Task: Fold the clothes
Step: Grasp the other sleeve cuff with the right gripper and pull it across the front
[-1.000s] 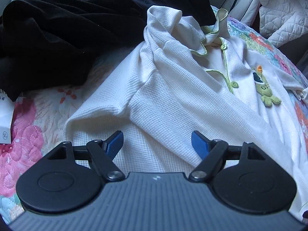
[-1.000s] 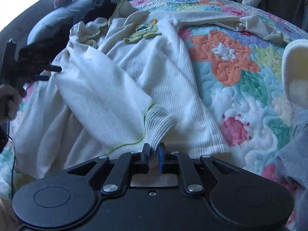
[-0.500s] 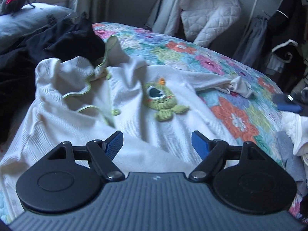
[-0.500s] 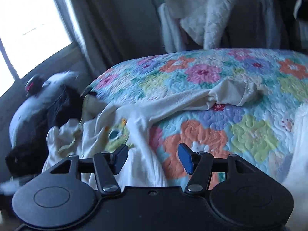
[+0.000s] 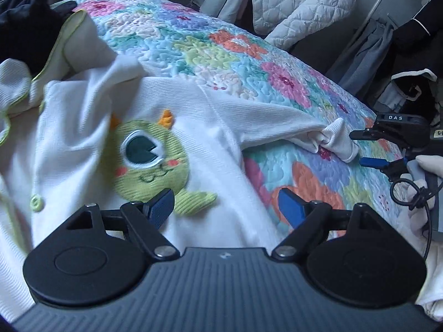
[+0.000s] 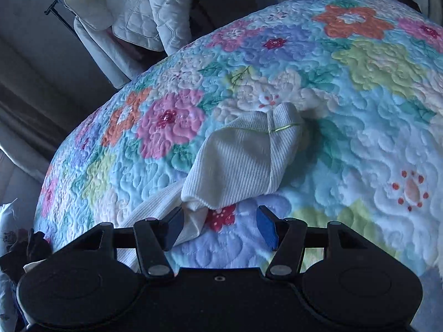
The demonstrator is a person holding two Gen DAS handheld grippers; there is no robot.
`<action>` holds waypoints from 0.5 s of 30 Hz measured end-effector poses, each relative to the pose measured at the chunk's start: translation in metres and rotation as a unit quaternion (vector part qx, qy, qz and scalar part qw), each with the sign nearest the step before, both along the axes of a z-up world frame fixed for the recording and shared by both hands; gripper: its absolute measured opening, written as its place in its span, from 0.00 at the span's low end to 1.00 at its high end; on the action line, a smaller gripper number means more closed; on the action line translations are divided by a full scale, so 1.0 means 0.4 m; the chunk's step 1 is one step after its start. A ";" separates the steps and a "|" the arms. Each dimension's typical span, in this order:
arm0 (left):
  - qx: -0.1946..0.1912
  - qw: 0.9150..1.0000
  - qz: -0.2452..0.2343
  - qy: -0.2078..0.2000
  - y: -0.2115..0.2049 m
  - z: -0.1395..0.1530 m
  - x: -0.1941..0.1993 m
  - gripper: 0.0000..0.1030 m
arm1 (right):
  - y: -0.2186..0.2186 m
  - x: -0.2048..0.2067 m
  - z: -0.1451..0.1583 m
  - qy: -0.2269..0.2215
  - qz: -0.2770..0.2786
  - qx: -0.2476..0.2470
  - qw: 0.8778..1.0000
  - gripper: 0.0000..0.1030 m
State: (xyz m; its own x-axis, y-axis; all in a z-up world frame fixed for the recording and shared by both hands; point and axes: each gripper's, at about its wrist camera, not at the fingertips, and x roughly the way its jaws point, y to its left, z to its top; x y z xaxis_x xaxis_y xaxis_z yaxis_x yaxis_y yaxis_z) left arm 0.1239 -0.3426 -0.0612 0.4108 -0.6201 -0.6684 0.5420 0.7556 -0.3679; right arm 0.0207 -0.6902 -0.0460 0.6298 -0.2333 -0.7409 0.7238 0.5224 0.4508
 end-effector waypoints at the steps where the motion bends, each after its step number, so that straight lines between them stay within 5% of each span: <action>1: 0.008 1.000 -0.001 -0.016 -0.032 -0.002 0.011 0.80 | -0.006 0.002 0.001 -0.008 -0.004 -0.009 1.000 0.62; 7: 0.128 0.988 -0.006 -0.088 -0.229 -0.068 0.081 0.83 | -0.031 0.034 -0.034 -0.057 -0.032 -0.025 0.998 0.75; 12: 0.207 0.968 -0.023 -0.138 -0.301 -0.092 0.106 0.99 | -0.062 0.084 -0.062 0.009 -0.013 -0.052 0.999 0.79; 14: 0.190 0.971 -0.022 -0.142 -0.282 -0.086 0.108 0.92 | -0.073 0.107 -0.073 0.041 0.000 -0.066 0.997 0.79; 15: 0.181 0.973 -0.022 -0.144 -0.272 -0.084 0.108 0.71 | -0.081 0.106 -0.081 0.036 0.003 -0.063 0.997 0.79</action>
